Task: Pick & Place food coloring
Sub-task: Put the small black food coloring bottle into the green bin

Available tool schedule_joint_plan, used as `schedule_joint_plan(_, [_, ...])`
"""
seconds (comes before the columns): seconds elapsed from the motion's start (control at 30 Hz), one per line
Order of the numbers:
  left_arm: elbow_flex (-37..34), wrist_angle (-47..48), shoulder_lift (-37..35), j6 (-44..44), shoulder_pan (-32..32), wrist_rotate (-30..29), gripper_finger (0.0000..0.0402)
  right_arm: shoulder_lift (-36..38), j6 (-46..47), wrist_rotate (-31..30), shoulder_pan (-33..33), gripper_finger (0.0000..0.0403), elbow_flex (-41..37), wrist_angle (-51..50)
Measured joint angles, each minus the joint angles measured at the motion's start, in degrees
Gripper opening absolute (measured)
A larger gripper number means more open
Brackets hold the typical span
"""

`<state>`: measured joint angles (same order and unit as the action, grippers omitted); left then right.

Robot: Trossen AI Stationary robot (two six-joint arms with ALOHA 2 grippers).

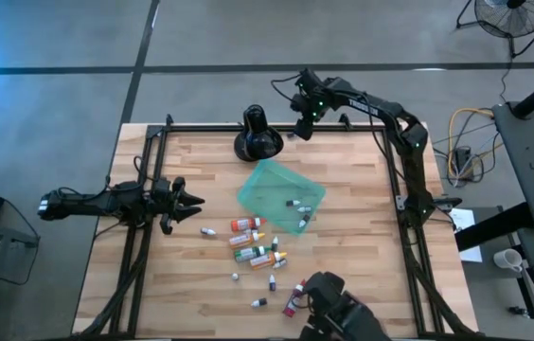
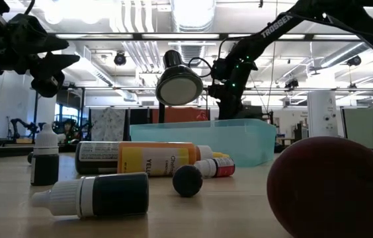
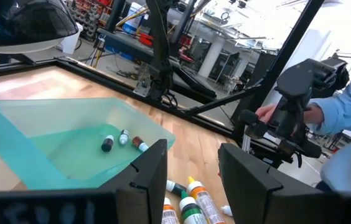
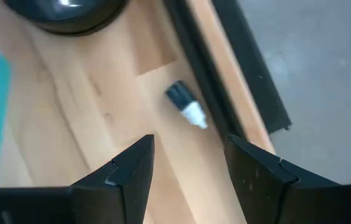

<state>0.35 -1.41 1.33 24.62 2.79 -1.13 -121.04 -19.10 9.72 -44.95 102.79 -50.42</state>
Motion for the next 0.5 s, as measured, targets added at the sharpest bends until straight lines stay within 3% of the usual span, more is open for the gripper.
schedule_joint_plan(0.5, [0.0, 0.0, 0.0, 0.0, -0.1, 0.0, 0.0117, -0.1, -11.7, 1.5, -0.7, 0.0173, -1.0, 3.0])
